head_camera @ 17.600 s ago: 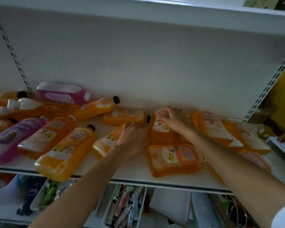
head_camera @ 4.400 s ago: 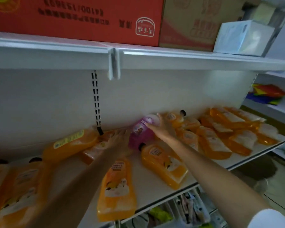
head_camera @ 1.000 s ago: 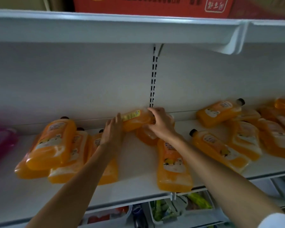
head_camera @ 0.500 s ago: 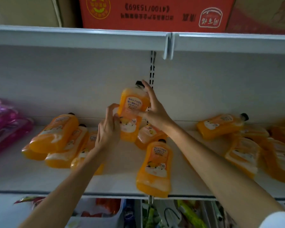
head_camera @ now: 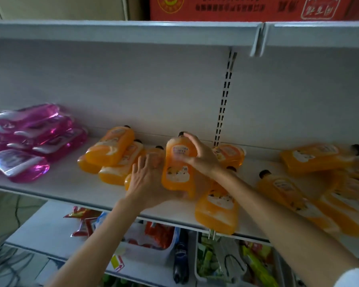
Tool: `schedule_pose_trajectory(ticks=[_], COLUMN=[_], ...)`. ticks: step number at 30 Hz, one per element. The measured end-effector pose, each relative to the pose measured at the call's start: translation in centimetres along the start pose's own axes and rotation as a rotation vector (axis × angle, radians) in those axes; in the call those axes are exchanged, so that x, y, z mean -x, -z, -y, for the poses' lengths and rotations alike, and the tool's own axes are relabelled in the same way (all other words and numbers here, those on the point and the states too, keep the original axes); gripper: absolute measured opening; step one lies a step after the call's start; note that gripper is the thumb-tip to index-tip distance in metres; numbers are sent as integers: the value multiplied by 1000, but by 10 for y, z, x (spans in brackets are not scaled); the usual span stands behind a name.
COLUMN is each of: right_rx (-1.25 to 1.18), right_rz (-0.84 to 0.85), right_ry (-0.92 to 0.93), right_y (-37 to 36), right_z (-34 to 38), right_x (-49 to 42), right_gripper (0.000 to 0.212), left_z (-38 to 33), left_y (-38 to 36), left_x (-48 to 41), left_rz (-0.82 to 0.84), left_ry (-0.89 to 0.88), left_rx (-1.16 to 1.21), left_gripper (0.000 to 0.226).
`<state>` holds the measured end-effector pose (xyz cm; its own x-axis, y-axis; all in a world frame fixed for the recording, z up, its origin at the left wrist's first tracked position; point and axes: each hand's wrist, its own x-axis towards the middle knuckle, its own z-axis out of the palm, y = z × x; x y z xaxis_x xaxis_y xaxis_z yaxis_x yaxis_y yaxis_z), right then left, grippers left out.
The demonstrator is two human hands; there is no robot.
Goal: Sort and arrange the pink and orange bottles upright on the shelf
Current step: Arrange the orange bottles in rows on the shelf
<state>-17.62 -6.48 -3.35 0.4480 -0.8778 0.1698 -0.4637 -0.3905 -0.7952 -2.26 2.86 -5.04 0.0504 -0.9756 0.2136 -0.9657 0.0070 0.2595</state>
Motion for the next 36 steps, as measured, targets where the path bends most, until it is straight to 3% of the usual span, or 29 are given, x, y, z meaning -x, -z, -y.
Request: schedule_pose_trajectory(ticks=[5,7,9,11,14,17,22,27,31,36], right_rx=[786,889,775,640,532,334,235,281,304,104], right_rz=[48,49,-56,-295,-551,-600,-495,-521,-557,-724], right_ry=[116,92,41,-28,-270,-557,-742,-774,-700,-455], right_y=[0,-1,0,7,22,30,29,25,28,37], right_z=[-18,-19,-23,-30,-42,-48,-47,-49,-54,-55], right_x=[1,-2,-4,-7,-3,2,-5,-14,-16,-8], right_gripper=[69,63,58,54,55,67,91,73,61,78], left_z=[0,1,-1,-4,-17,-31,-53,-64,-63,-61], left_y=[-15,-14,-10,-6,-1,-4,-26,-49,-50,-38], left_x=[2,0,-2,-4,-12,-43,-97,-104,-102,-97], left_rz=[-37,-39,15,80,85,80,244,189,113,-35], left_ry=[-68,-64,-88,-110,-133,-195,-311,-227,-233,-272], left_rx=[-42,-8,-3,-1,93,101,58,-83,-68,159], left_gripper=[117,109,96,85,79,69,79,98,87,93])
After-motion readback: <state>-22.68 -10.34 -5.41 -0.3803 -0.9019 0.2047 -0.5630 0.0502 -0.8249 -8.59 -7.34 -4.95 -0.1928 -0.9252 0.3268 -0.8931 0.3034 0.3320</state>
